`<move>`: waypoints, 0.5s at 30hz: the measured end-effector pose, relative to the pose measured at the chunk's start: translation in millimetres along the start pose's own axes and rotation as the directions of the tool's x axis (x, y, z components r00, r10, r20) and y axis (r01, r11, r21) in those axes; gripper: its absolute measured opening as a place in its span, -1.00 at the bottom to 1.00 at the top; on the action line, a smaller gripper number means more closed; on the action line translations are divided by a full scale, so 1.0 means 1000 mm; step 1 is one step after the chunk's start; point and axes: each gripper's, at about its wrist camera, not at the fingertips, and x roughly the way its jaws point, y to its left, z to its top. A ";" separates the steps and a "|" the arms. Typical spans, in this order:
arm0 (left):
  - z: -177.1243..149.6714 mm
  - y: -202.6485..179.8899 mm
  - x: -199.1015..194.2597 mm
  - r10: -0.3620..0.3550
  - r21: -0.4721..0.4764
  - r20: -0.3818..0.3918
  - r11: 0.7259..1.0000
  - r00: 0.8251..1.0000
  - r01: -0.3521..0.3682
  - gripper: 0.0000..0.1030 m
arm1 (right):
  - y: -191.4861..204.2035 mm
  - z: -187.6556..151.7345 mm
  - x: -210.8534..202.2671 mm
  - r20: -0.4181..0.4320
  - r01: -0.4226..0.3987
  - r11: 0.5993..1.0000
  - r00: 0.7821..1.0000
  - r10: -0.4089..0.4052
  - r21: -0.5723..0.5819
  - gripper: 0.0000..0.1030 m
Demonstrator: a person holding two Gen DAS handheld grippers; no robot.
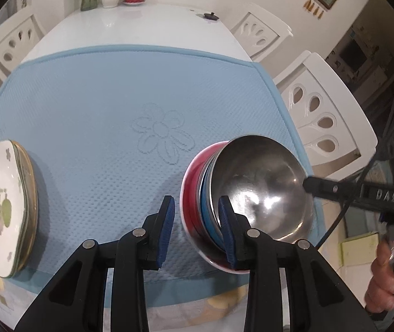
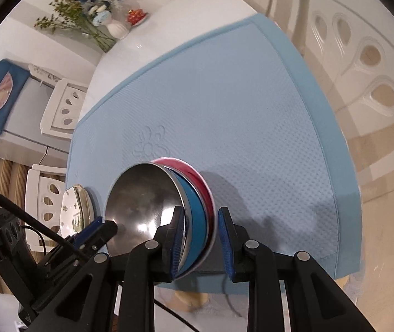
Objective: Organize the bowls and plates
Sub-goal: 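Lower the blue steel bowl into the magenta steel bowl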
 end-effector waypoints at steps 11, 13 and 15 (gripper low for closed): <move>0.004 -0.003 -0.003 -0.038 0.004 0.001 0.999 0.999 0.038 -0.42 | 0.000 -0.004 -0.009 -0.019 -0.008 1.000 1.000 0.008 -0.024 -0.54; 0.006 -0.006 -0.008 -0.041 0.019 0.017 0.999 0.999 0.041 -0.42 | -0.001 -0.004 -0.014 -0.011 -0.006 0.999 1.000 0.006 -0.034 -0.53; 0.008 -0.008 -0.011 -0.047 0.022 0.029 0.999 0.998 0.046 -0.42 | -0.002 -0.004 -0.019 0.002 0.003 0.999 1.000 -0.003 -0.051 -0.52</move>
